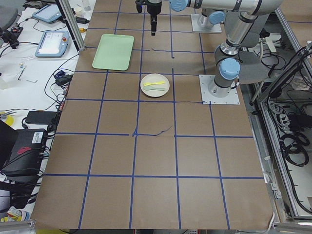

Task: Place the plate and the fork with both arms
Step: 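Move the left gripper down to the rim of the white plate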

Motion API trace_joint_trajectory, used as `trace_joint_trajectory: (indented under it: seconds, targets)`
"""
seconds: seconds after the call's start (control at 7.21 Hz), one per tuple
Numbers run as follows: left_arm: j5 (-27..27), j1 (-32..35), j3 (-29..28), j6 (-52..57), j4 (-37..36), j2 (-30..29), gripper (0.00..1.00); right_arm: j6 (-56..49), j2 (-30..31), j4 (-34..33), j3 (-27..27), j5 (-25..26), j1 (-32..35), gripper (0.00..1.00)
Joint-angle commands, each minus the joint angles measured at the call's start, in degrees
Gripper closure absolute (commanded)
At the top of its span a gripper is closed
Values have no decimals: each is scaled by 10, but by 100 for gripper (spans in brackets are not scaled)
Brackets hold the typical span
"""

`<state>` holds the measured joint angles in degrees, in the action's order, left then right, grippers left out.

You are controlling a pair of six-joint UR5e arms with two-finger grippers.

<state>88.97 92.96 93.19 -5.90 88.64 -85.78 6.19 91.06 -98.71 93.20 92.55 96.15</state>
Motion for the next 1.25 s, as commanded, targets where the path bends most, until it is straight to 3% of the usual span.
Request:
trace_joint_trajectory:
  seconds: [0.0,0.28,0.69,0.97,1.11]
  targets:
    - [0,-1,3,2,0,-5,0,0,-1,0,0,0,0,0]
    - [-2,-51,63,35,-34,-17,0,0,-1,-1,0,0,0,0]
    - [-2,-216,296,235,-313,-19,4,0,-1,1,1,0,0,0]
    - [-9,-316,376,315,-417,-44,15,0,-1,1,2,0,0,0]
    - [-8,-329,396,316,-452,-62,21,0,-1,2,3,0,0,0]
